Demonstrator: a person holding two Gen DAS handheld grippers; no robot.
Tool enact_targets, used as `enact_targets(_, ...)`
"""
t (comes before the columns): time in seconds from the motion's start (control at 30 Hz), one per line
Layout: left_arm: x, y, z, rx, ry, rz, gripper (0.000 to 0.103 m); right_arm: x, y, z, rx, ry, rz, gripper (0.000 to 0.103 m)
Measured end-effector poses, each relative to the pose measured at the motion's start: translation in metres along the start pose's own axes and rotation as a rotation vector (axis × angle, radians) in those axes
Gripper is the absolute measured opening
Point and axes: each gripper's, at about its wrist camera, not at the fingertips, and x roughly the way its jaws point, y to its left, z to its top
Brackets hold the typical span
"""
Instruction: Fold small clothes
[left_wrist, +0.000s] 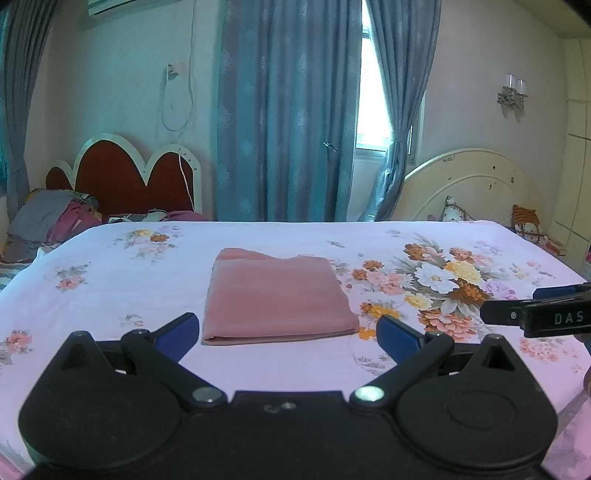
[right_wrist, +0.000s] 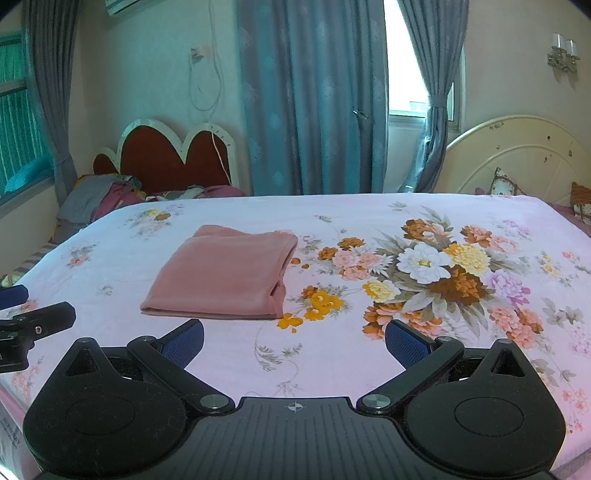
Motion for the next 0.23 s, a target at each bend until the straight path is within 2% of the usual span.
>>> enact_targets(0.23,-0.0003,0.0004,-0.0010,0.001,0.002,-0.001,0.102,0.0013,0.0020,0.0003,-0.001,0.002,0.002,0.103)
